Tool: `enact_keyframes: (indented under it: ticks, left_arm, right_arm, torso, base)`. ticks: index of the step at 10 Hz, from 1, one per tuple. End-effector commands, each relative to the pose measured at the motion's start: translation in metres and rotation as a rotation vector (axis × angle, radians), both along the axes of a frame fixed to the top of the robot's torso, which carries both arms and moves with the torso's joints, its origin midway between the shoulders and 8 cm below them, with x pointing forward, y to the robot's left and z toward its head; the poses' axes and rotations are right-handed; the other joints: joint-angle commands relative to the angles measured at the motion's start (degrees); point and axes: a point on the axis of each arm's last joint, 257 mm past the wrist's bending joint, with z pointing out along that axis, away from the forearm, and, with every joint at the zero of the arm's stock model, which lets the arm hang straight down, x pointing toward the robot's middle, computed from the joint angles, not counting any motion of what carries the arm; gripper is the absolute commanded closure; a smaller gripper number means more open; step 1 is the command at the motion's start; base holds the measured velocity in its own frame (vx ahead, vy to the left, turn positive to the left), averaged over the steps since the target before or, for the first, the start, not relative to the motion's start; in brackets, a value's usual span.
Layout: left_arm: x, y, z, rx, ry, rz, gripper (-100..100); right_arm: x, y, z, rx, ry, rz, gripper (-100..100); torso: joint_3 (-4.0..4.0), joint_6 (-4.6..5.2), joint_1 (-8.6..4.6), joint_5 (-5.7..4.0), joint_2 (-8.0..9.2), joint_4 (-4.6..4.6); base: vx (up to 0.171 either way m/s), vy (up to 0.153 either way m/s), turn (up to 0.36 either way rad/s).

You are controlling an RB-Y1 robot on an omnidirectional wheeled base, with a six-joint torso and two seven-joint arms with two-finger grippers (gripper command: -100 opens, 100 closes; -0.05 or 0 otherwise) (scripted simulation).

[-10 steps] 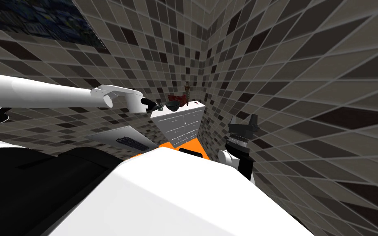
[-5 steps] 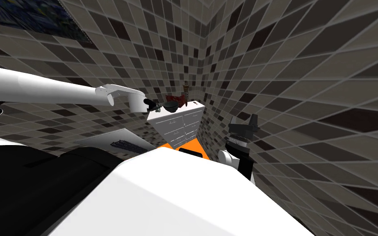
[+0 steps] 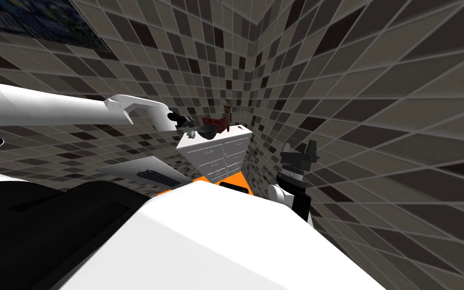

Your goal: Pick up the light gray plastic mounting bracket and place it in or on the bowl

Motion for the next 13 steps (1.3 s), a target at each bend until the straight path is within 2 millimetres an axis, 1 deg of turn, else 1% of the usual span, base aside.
enact_keyframes:
  ticks: [1,2,3,4,5,6,7,9,10,12,13]
  left_arm:
    - [0.009,0.001,0.019,0.026,-0.051,-0.036,-100]
    - [0.010,0.002,0.024,0.047,-0.059,-0.042,-100]
    - [0.012,0.019,0.028,-0.019,-0.123,-0.015,-100]
    - [0.016,0.026,0.044,-0.029,-0.173,-0.016,-100]
    - [0.021,0.034,0.058,0.003,-0.203,-0.034,-100]
    - [0.027,0.036,0.082,0.023,-0.251,-0.051,-100]
    - [0.031,0.042,0.090,0.063,-0.262,-0.068,-100]
    - [0.033,0.042,0.099,0.071,-0.298,-0.085,-100]
    - [0.034,0.038,0.113,0.089,-0.317,-0.099,-100]
    - [0.034,0.037,0.116,0.110,-0.312,-0.106,-100]
    - [0.035,0.034,0.120,0.099,-0.317,-0.101,-100]
  right_arm:
    - [0.000,0.000,0.000,0.000,0.000,0.000,0]
    - [0.000,0.000,0.000,0.000,0.000,0.000,0]
    - [0.000,0.000,0.000,0.000,0.000,0.000,0]
    - [0.000,0.000,0.000,0.000,0.000,0.000,0]
    - [0.000,0.000,0.000,0.000,0.000,0.000,0]
    - [0.000,0.000,0.000,0.000,0.000,0.000,0]
    - [0.000,0.000,0.000,0.000,0.000,0.000,0]
    - [0.000,0.000,0.000,0.000,0.000,0.000,0]
    - [0.000,0.000,0.000,0.000,0.000,0.000,0]
    - [0.000,0.000,0.000,0.000,0.000,0.000,0]
    - [0.000,0.000,0.000,0.000,0.000,0.000,0]
  torso:
    - [0.00,0.00,0.00,0.00,0.00,0.00]
    - [0.06,-0.02,0.13,0.05,0.10,0.03]
    - [0.07,-0.02,0.15,0.05,0.11,0.03]
    - [-0.09,-0.10,-0.26,-0.01,-0.22,-0.02]
    - [-0.25,-0.03,-0.52,-0.11,-0.45,-0.10]
    - [-0.22,0.02,-0.33,-0.08,-0.37,-0.10]
    - [-0.12,0.04,-0.09,-0.04,-0.18,-0.06]
    - [0.04,-0.01,0.19,0.07,0.07,0.02]
    - [0.05,-0.01,0.19,0.07,0.08,0.02]
    - [0.04,0.00,0.11,0.04,0.06,0.02]
    - [0.03,0.00,0.10,0.05,0.05,0.01]
  base:
    - [-0.022,0.020,-0.001]
    - [-0.013,0.015,0.004]
    - [0.120,-0.126,0.280]
    - [0.173,-0.188,0.302]
    - [0.098,-0.101,0.066]
    - [0.021,-0.015,-0.036]
    - [-0.014,0.023,-0.026]
    - [-0.011,0.016,0.005]
    - [0.000,0.000,0.000]
    - [0.000,0.000,0.000]
    - [0.071,0.045,-0.015]
